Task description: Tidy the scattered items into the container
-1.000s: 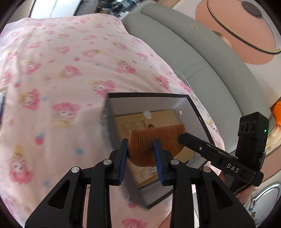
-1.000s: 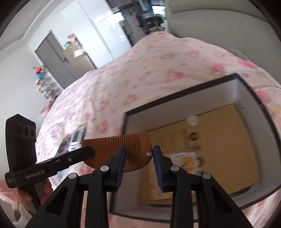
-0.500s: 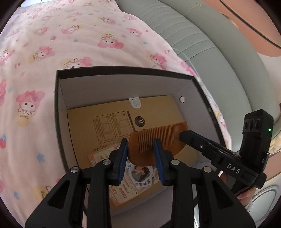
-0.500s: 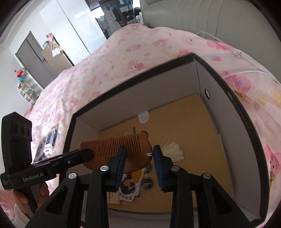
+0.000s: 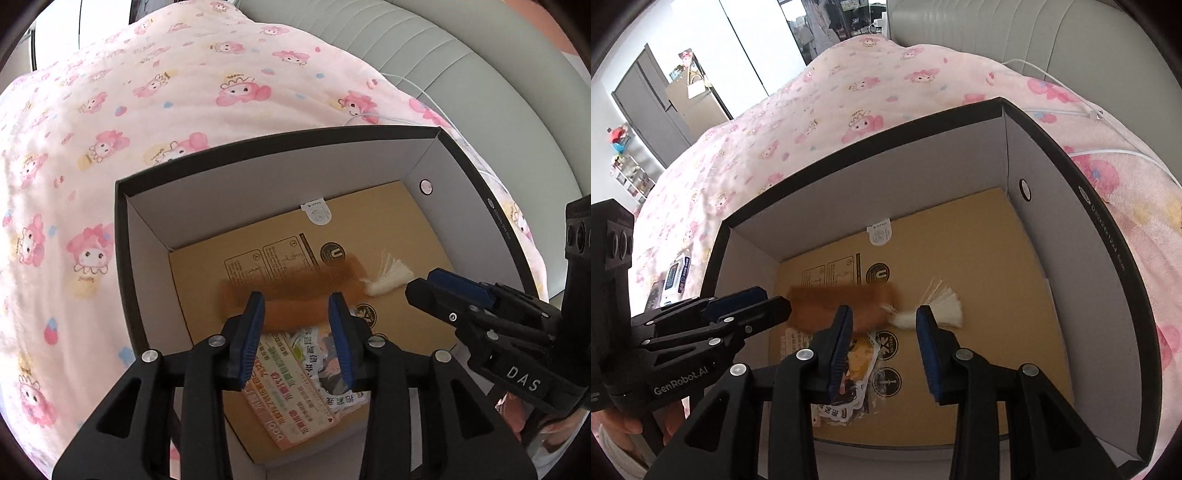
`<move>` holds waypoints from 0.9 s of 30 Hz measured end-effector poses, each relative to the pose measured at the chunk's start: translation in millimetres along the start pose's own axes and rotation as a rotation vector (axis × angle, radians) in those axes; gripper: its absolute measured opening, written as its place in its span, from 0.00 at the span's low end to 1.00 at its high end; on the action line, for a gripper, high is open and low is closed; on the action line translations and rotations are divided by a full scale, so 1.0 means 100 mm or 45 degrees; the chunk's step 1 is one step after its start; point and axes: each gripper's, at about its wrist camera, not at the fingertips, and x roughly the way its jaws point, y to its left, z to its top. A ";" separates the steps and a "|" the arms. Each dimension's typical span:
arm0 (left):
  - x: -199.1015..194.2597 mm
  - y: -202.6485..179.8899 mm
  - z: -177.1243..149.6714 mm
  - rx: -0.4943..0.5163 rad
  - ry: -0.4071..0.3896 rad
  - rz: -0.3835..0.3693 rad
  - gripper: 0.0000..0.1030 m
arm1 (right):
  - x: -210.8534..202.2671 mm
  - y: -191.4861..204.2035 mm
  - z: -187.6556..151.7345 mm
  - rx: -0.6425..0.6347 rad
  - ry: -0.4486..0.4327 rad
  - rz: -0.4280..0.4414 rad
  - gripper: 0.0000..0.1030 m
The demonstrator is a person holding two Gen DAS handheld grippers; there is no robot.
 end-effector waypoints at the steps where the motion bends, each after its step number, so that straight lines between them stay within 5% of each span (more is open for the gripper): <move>1: -0.01 0.00 -0.01 0.001 -0.004 -0.002 0.35 | 0.00 0.01 0.00 0.001 0.002 -0.003 0.31; 6: -0.10 0.00 -0.01 0.014 -0.034 0.020 0.40 | -0.05 0.11 0.00 -0.023 -0.028 -0.034 0.33; 10: -0.28 0.03 0.02 0.028 -0.103 0.052 0.50 | -0.17 0.24 0.03 -0.023 -0.085 -0.027 0.50; 17: -0.83 0.39 0.11 0.009 -0.252 0.191 0.58 | -0.29 0.53 0.22 0.013 -0.151 -0.061 0.51; 20: -1.08 0.61 0.13 -0.019 -0.310 0.252 0.61 | -0.27 0.84 0.33 -0.022 -0.158 -0.064 0.52; 24: -1.42 0.90 0.15 -0.057 -0.386 0.333 0.69 | -0.25 1.32 0.40 -0.103 -0.183 -0.064 0.71; 27: -1.67 1.12 0.17 -0.086 -0.444 0.394 0.71 | -0.22 1.67 0.44 -0.136 -0.200 -0.055 0.71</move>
